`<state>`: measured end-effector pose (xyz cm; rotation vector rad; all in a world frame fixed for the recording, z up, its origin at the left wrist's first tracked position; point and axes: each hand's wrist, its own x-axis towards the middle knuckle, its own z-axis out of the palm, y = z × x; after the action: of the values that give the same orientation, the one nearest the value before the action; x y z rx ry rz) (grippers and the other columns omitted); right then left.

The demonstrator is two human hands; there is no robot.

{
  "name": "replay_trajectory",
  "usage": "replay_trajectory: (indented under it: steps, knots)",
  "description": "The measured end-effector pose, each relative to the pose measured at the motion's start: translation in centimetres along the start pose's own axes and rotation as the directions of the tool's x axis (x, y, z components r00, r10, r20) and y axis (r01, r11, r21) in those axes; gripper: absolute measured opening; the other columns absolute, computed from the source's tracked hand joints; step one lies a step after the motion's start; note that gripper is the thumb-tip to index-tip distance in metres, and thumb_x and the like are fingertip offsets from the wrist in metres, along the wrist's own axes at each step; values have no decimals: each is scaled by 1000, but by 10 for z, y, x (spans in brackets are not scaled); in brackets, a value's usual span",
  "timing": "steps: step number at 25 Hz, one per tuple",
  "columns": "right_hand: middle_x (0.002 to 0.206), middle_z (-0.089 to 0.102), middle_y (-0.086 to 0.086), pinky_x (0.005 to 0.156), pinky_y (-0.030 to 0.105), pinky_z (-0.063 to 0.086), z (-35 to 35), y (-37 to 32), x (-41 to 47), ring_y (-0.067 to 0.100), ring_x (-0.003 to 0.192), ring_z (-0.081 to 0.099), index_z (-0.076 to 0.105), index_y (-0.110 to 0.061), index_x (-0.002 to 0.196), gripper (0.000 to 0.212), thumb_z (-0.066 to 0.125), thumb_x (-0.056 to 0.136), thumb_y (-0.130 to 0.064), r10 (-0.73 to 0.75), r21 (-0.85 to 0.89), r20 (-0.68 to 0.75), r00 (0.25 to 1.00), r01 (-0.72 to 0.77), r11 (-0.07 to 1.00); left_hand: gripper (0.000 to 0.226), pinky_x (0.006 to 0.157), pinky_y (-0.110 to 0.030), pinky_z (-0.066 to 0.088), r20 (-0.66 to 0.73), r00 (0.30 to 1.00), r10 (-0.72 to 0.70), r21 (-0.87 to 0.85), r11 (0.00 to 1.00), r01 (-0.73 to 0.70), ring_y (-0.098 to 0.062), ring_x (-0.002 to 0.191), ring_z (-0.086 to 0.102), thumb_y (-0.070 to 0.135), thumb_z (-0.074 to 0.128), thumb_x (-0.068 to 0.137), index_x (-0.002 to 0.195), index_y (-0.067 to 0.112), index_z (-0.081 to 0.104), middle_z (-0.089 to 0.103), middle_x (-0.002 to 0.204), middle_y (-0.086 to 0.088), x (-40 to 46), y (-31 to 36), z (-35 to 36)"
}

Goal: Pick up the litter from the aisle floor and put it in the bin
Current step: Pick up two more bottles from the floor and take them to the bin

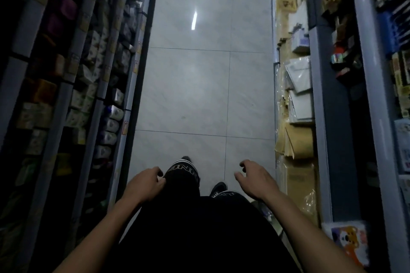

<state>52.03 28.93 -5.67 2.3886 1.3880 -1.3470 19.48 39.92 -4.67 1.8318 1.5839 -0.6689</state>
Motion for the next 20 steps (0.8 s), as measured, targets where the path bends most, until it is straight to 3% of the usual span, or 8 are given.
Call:
replay_trajectory:
  steps: [8, 14, 20]
  knots:
    - [137, 61, 3, 97, 42, 51, -120, -80, 129, 23, 120, 59, 51, -17, 144, 54, 48, 100, -50, -94, -81, -53, 994, 90, 993, 39, 79, -33, 53, -4, 997, -81, -188, 979, 78, -15, 91, 64, 44, 51, 95, 127, 24, 61, 71, 107, 4, 93, -2, -84]
    - [130, 65, 2, 91, 38, 52, -193, -108, 184, 21, 113, 63, 56, -17, 138, 48, 51, 100, -45, 41, -23, -127, 991, -44, 999, 39, 82, -34, 53, -29, 999, 44, -91, 995, -47, -19, 99, 65, 45, 49, 95, 127, 25, 61, 72, 114, 2, 205, 32, -209]
    - [128, 66, 2, 92, 39, 52, -254, -97, 233, 20, 111, 63, 57, -18, 137, 46, 53, 99, -44, 186, 126, -142, 972, -169, 978, 41, 78, -34, 53, -45, 982, 181, -3, 983, -182, -17, 94, 64, 45, 47, 96, 129, 23, 60, 71, 112, 3, 313, 111, -326]
